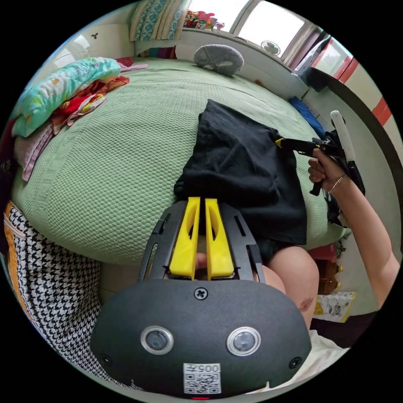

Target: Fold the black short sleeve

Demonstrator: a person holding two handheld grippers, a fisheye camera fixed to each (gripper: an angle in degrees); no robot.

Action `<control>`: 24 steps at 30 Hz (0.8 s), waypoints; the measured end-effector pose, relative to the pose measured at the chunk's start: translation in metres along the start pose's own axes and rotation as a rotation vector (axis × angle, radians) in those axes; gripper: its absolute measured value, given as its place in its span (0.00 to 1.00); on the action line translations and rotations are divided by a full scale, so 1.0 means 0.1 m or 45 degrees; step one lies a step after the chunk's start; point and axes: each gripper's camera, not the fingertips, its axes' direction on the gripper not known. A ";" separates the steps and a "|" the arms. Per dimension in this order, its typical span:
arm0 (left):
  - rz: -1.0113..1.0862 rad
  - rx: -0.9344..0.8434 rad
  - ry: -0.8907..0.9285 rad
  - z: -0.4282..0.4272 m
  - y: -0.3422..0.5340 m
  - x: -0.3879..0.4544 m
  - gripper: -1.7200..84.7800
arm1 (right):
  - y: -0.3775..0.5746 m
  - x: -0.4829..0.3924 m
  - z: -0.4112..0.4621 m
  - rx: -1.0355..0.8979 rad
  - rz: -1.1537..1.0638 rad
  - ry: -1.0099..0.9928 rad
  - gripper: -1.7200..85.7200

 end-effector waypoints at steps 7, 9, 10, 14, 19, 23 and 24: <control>-0.048 0.062 -0.109 -0.30 0.01 -0.18 0.08 | -0.06 -0.17 -0.28 0.012 -0.087 0.037 0.03; -0.048 0.063 -0.058 -0.33 0.01 -0.27 0.12 | -0.07 -0.17 -0.26 -0.008 -0.070 0.038 0.03; -0.042 0.090 -0.035 -0.35 0.02 -0.32 0.15 | -0.08 -0.17 -0.24 -0.013 -0.052 0.032 0.03; 0.003 0.122 -0.059 -0.39 -0.04 -0.38 0.21 | -0.08 -0.20 -0.21 -0.016 -0.021 0.011 0.03; -0.042 -0.020 -0.004 -0.03 -0.26 -0.51 0.23 | -0.10 -0.28 -0.20 -0.031 -0.034 0.027 0.03; 0.000 -0.076 -0.108 0.01 -0.37 -0.46 0.22 | -0.11 -0.32 -0.20 -0.032 -0.034 0.026 0.03; 0.013 -0.105 -0.116 0.02 -0.41 -0.46 0.21 | -0.11 -0.33 -0.20 -0.031 -0.028 0.020 0.03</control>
